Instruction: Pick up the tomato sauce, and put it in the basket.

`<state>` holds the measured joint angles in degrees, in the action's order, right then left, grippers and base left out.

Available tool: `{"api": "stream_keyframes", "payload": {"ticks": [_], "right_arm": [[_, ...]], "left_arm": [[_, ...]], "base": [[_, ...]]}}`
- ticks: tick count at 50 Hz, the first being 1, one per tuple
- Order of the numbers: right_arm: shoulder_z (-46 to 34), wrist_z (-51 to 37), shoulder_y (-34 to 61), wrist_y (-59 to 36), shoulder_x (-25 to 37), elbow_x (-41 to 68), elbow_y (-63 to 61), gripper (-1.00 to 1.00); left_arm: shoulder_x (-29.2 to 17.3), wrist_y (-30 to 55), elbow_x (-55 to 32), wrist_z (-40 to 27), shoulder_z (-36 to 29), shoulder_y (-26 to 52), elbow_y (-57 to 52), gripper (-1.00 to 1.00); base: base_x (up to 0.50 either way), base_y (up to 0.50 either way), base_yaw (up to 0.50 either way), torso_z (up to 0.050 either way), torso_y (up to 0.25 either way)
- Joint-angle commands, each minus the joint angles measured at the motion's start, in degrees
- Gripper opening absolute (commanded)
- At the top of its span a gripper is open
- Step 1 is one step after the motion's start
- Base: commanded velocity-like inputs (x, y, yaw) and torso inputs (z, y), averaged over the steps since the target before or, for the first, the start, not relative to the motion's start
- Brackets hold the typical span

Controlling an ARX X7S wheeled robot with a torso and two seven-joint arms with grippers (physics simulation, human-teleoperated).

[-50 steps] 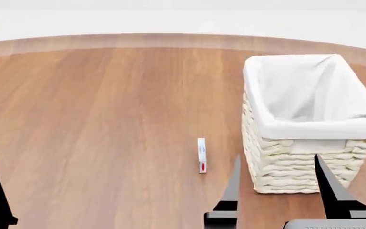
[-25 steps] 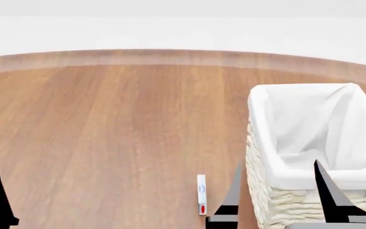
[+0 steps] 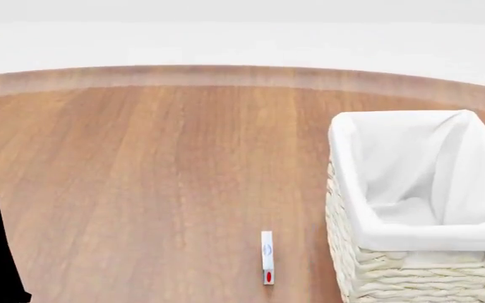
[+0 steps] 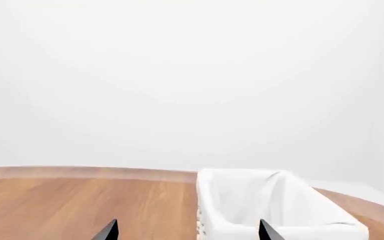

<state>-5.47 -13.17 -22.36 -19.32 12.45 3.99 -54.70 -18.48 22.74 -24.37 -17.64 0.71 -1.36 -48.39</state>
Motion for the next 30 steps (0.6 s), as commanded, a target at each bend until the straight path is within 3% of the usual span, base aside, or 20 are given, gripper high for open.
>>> {"api": "stream_keyframes", "payload": {"ticks": [1, 15, 30], "right_arm": [[-2.6, -1.9, -13.4, 17.8, 0.8, -4.3, 4.5, 1.0], [-4.0, -7.1, -19.9, 37.7, -1.1, -5.3, 19.9, 1.0], [-5.3, -10.6, -20.5, 41.9, -2.0, -6.7, 28.5, 1.0]], "left_arm": [[-0.2, -1.0, 0.0, -0.1, -0.4, -0.3, 1.0, 1.0], [-0.2, -2.7, 0.3, 0.2, -1.0, -0.8, 2.5, 1.0], [-0.3, -4.0, -0.1, 0.3, -0.8, -1.8, 3.2, 1.0]], "base": [[0.0, 0.0, 0.0, 0.0, 0.0], [0.0, 0.0, 0.0, 0.0, 0.0], [0.0, 0.0, 0.0, 0.0, 0.0]]}}
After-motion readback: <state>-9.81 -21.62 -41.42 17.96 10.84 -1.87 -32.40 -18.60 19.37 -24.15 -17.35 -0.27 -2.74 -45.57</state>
